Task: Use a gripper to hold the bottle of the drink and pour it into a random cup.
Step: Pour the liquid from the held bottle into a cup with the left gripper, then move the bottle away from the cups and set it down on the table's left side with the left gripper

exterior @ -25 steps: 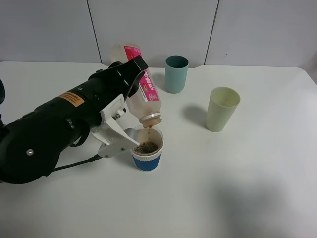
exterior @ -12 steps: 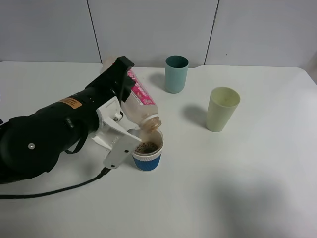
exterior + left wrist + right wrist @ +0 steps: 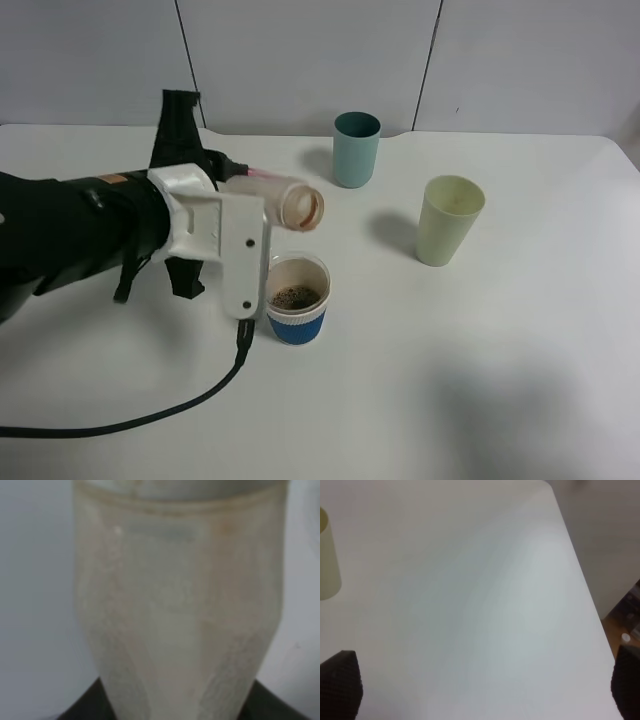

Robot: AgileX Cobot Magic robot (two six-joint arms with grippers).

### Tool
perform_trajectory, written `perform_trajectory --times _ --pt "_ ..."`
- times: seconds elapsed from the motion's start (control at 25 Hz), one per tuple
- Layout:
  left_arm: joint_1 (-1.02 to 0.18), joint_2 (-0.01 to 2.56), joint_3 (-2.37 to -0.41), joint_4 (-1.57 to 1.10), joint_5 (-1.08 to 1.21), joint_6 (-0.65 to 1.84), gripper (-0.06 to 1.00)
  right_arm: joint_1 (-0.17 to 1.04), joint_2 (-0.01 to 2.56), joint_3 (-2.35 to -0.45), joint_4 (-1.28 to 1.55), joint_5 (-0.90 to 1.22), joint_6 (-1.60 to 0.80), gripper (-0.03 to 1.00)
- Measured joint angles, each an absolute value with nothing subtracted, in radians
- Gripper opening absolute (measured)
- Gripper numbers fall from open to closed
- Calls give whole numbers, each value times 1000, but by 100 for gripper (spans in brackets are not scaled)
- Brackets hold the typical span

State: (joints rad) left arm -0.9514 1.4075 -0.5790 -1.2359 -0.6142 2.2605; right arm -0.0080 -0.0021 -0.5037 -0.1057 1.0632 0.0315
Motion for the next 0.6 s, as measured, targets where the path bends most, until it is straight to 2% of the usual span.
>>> perform_trajectory --times 0.24,0.44,0.6 --pt "-808 1311 -579 -989 -461 1742 30 -8 -2 -504 -106 1063 32 99" --pt "-638 1263 -579 -621 -299 1115 30 -8 -2 -504 -106 1063 32 99" --pt "-521 1257 -579 -272 -254 581 30 -8 -2 -504 -106 1063 32 99"
